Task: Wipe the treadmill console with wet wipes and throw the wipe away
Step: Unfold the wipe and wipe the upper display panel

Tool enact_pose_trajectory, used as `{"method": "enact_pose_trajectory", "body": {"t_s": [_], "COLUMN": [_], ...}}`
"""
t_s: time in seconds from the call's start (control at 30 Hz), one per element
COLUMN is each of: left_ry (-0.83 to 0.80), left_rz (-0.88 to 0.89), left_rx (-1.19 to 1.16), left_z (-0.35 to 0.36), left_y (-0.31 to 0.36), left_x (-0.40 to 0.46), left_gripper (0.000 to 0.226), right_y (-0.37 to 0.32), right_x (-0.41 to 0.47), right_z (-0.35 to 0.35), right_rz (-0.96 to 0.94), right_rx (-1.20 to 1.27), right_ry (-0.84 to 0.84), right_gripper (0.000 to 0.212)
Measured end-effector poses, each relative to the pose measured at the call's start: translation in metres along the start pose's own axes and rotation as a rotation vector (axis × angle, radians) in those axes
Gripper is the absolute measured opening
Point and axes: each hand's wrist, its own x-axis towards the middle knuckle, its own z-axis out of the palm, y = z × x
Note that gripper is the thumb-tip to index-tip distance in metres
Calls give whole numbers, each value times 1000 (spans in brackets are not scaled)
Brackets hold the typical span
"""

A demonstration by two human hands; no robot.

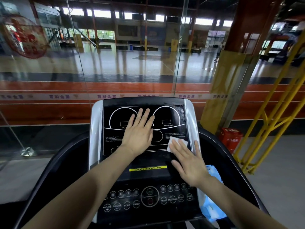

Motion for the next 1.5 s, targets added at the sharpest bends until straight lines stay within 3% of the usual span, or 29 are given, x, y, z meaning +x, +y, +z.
{"method": "enact_pose_trajectory", "body": {"t_s": [0.17, 0.43, 0.77, 0.9, 1.23, 1.5], "left_ry": [3, 15, 5, 9, 19, 19], "left_rz": [10, 7, 20, 24, 24, 26], "left_rx": [14, 25, 14, 23, 19, 18], "left_z": [-1, -1, 3, 3, 1, 2], "left_y": [1, 5, 7, 6, 3, -9], "left_x": [3, 11, 17, 16, 12, 0], "left_gripper": [57, 58, 58, 58, 58, 57], "right_y": [7, 30, -11, -25, 1, -19], "right_x": [10, 134, 23, -3, 123, 113], "right_z": [-8, -59, -8, -1, -55, -47], "right_rz": [-28, 151, 213, 232, 361, 425], "right_rx": [-40, -76, 46, 44, 12, 42], "right_ry": [-84, -81, 19, -21, -19, -16], "right_gripper": [63, 65, 68, 69, 70, 72]}}
